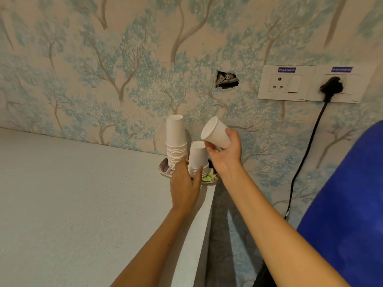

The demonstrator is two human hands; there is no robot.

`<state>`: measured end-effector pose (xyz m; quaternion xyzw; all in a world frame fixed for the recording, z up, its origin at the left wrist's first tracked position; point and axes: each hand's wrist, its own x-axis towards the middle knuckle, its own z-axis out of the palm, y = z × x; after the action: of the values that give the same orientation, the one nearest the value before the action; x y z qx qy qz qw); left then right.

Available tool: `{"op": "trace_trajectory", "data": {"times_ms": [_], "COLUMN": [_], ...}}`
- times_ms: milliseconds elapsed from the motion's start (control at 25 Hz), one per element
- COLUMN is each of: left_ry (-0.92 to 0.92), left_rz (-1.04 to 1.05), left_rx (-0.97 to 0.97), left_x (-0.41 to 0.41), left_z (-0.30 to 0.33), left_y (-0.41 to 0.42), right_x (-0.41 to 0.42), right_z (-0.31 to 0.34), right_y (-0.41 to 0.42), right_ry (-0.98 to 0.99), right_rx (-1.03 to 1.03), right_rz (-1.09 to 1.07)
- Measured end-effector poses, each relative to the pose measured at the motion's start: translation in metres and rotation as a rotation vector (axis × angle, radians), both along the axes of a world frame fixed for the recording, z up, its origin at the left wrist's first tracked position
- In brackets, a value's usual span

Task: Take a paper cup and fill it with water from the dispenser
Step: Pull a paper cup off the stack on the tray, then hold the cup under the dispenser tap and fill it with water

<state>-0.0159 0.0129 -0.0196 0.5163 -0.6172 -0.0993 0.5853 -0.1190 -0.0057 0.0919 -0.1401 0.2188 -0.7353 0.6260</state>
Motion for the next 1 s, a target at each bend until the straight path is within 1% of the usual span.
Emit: {"op": "trace_trajectory", "data": {"times_ms": [80,160,200,280,360,480,560,600,640,760,840,920,1000], "left_ry": [0.181,0.343,0.382,0.392,0.364,0.342,0.33,0.319,0.307,0.27,0.21,0.149,0.117], "left_rz": [-0.093,-0.215,-0.262,-0.352,-0.385,-0.331,-0.292,-0.281,-0.271,-0.25,-0.261,-0.28,-0.316], "left_rx": [-0.004,-0.015,-0.03,-0.042,-0.038,-0.03,-0.029,-0.027,-0.024,0.009,0.029,0.049,0.081], "left_x": [-0.009,-0.018,-0.023,-0.031,-0.041,-0.06,-0.072,-0.077,-0.083,-0.095,-0.101,-0.107,-0.119], "left_z": [0.017,0.034,0.042,0.054,0.059,0.052,0.044,0.041,0.037,0.026,0.012,-0.006,-0.027], "left_y": [0.02,0.043,0.053,0.075,0.101,0.145,0.179,0.195,0.214,0.266,0.298,0.327,0.359], "right_x": [0.0,-0.004,-0.008,-0.016,-0.027,-0.047,-0.063,-0.071,-0.081,-0.108,-0.127,-0.145,-0.163], "right_z": [-0.003,-0.008,-0.01,-0.015,-0.02,-0.024,-0.026,-0.03,-0.034,-0.047,-0.055,-0.062,-0.072], "right_y": [0.025,0.054,0.069,0.099,0.133,0.182,0.216,0.231,0.25,0.303,0.338,0.367,0.397], "right_ry": [-0.093,-0.101,-0.083,-0.023,0.045,0.13,0.209,0.287,0.406,0.814,0.975,1.121,1.273], "right_rx": [0.028,0.028,0.031,0.05,0.068,0.074,0.085,0.09,0.086,-0.017,-0.103,-0.165,-0.177], "right_rz": [0.124,0.22,0.259,0.315,0.349,0.389,0.375,0.351,0.317,0.201,0.151,0.175,0.243]}}
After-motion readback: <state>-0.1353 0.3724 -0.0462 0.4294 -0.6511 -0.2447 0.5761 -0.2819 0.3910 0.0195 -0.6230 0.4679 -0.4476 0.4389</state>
